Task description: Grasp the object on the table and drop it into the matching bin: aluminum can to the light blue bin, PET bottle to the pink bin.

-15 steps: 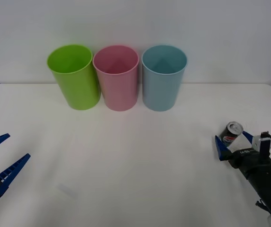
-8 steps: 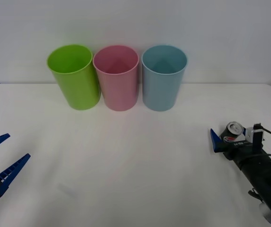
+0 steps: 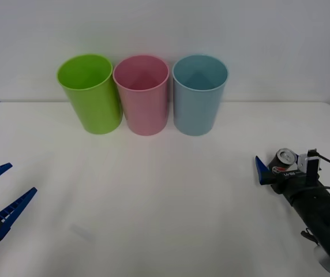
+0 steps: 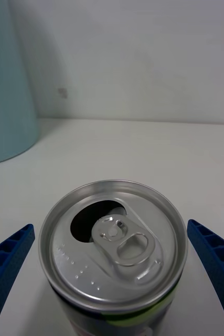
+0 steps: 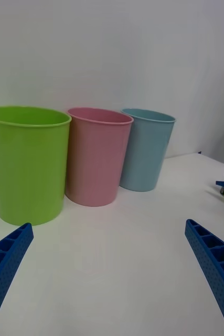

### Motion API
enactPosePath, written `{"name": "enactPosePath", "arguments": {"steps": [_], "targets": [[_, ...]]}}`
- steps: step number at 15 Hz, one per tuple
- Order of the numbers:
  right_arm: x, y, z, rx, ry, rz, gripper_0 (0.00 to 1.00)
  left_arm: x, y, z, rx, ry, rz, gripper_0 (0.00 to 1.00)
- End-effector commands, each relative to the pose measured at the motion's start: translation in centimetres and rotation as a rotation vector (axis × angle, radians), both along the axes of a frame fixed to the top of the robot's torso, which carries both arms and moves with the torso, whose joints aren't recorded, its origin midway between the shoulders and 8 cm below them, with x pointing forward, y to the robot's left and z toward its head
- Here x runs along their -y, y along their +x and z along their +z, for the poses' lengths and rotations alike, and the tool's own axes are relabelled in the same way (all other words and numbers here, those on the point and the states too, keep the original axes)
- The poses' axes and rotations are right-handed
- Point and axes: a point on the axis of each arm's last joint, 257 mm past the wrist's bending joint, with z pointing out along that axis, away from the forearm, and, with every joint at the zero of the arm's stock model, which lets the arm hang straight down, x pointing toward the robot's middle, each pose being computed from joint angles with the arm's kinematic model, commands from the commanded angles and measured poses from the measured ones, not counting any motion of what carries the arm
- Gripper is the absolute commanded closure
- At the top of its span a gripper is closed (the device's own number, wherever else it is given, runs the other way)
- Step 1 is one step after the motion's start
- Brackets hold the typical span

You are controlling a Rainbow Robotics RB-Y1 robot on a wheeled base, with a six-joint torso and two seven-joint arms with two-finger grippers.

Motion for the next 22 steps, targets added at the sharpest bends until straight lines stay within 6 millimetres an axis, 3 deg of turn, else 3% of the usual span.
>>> {"name": "enactPosePath", "arguments": {"steps": [1,2,3,13,22], "targets": [[-0.1,0.0,0.0,0.001,-0.001,0.0,0.32,0.0,0.0,0.0,0.0,0.0,0.0,0.0],[0.0,0.0,-0.1,-0.003,0.0,-0.004,0.95,0.0,0.0,0.0,0.0,0.0,0.0,0.0],[0.1,0.0,-0.1,-0.002,-0.002,-0.006,1.0,0.0,0.0,0.0,0.0,0.0,0.0,0.0],[-0.6,-0.1,1.1,0.029,0.028,0.032,1.0,0.0,0.0,0.0,0.0,0.0,0.0,0.0],[-2.8,-1.8,7.6,0.136,0.065,0.118,1.0,0.0,0.0,0.0,0.0,0.0,0.0,0.0]]}}
